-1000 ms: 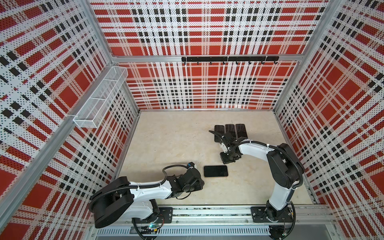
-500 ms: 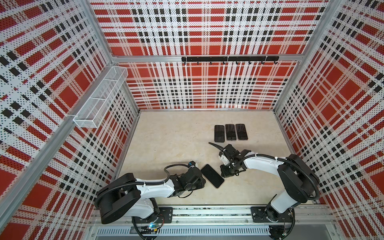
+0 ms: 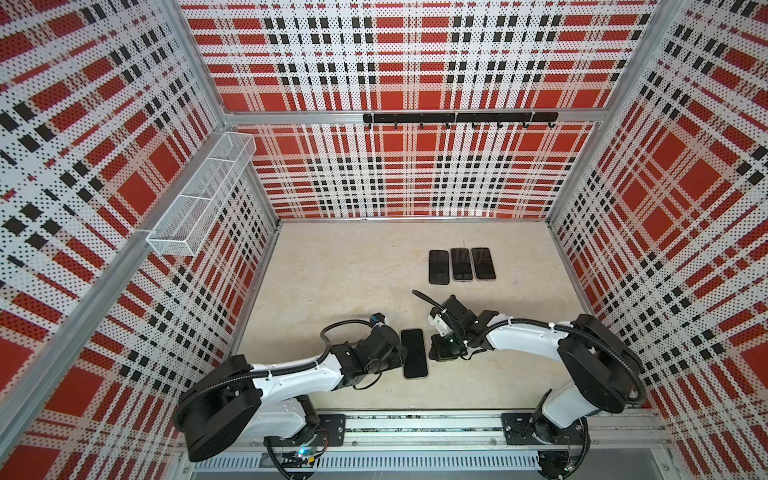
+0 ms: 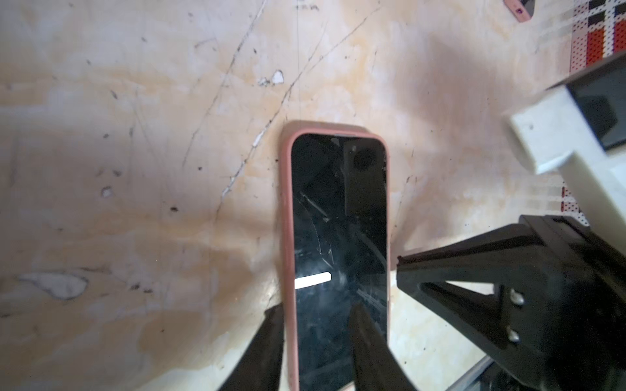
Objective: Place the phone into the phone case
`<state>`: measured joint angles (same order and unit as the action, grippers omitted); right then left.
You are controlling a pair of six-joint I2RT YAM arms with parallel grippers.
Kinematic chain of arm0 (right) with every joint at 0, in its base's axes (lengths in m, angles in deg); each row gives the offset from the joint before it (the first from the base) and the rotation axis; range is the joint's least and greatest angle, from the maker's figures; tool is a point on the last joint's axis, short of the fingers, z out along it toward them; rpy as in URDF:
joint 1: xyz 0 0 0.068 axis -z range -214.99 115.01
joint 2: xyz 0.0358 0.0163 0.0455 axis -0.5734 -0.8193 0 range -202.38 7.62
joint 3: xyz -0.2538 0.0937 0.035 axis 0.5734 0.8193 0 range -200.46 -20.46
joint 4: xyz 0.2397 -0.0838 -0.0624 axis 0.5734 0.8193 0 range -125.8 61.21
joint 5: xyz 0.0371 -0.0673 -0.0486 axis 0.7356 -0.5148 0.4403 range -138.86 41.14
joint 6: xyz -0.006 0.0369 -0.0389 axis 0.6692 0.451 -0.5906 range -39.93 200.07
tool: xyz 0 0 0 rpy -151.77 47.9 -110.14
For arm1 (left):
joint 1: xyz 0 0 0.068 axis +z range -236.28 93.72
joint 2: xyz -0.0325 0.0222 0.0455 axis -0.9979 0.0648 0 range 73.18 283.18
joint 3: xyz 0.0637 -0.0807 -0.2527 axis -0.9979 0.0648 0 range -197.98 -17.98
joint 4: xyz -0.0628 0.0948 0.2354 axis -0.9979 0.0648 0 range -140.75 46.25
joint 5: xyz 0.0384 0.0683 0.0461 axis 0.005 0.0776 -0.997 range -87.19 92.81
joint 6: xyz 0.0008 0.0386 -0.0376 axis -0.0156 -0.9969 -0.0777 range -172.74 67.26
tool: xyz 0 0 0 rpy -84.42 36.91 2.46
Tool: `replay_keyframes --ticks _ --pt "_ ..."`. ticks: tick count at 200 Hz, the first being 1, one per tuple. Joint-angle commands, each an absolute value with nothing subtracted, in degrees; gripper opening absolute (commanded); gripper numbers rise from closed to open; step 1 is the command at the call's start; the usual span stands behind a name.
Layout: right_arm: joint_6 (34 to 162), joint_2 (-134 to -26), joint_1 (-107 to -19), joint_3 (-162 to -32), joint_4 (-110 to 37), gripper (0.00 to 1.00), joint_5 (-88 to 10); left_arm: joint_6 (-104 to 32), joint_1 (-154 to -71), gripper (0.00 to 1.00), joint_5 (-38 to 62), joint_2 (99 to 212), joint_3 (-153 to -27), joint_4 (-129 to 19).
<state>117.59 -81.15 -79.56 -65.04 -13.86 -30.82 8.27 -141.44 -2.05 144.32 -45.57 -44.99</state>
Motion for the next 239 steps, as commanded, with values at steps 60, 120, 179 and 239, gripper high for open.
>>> replay_keyframes --ticks 60,120,179,239 --pt "109.99 -67.53 -70.07 -66.25 -6.92 0.46 -38.4 11.43 -147.77 0.98 -9.14 148.3 -56.11 -30.81" --pt "121.05 -69.4 -80.53 -56.99 -19.77 0.29 -28.21 13.62 -146.9 0.74 -2.7 149.22 -49.52 -41.24" --pt "126.21 -76.58 -85.69 -54.43 -31.2 0.25 -25.85 14.04 -146.66 0.58 -1.81 150.49 -47.27 -44.06" --pt "126.63 -80.46 -86.72 -54.25 -31.7 0.18 -28.24 14.17 -146.92 0.47 -1.46 153.03 -46.81 -46.0"
